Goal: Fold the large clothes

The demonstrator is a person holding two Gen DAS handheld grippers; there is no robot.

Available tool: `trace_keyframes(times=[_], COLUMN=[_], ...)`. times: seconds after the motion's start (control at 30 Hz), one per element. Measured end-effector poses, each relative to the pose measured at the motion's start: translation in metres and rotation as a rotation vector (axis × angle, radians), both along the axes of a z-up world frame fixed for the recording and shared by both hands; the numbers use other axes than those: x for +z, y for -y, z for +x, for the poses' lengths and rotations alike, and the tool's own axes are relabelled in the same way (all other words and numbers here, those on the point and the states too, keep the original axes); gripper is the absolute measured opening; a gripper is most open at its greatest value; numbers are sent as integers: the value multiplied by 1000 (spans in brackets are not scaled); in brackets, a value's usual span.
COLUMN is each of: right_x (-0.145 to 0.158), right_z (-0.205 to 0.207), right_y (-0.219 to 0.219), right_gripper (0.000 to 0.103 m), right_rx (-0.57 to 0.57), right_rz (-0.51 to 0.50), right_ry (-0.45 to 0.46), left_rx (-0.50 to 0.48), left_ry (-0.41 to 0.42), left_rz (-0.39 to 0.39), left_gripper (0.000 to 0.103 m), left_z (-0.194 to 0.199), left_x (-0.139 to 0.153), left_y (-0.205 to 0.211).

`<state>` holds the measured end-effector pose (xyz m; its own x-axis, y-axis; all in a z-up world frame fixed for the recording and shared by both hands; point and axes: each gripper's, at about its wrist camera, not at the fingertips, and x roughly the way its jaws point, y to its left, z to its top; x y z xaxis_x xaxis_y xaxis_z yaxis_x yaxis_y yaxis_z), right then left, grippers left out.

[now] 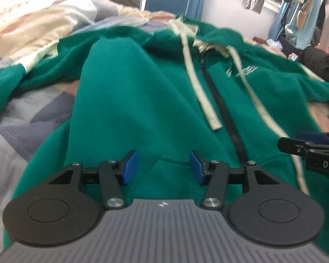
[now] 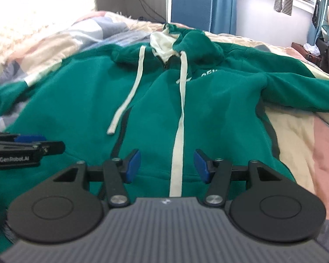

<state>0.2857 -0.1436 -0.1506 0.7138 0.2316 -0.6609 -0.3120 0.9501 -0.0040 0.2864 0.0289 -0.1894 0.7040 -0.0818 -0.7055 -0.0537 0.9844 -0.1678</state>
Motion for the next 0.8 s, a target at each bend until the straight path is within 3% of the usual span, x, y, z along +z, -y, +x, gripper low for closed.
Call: trace_keyframes(times=[0.17, 0.37, 0.5, 0.63, 0.8], right_x=[-26, -31, -13, 22, 58], right_z=[14, 16, 11, 2, 9], right_y=[2, 2, 18, 57, 121], right_gripper=[55, 55, 56, 56, 69], right_rx=[-40, -61, -104, -195, -343], right_rz=[19, 43, 115, 272, 374], right_ry=[-118, -138, -117, -44, 37], left_rx=[20, 30, 43, 49, 39], left_ry=[-42, -48, -38, -15, 16], left_rz=[-53, -94, -122, -187, -215], left_gripper=[58, 58, 58, 58, 59], left_z=[10, 9, -1, -15, -27], left_x=[-13, -12, -5, 4, 11], left_y=[-5, -12, -14, -19, -18])
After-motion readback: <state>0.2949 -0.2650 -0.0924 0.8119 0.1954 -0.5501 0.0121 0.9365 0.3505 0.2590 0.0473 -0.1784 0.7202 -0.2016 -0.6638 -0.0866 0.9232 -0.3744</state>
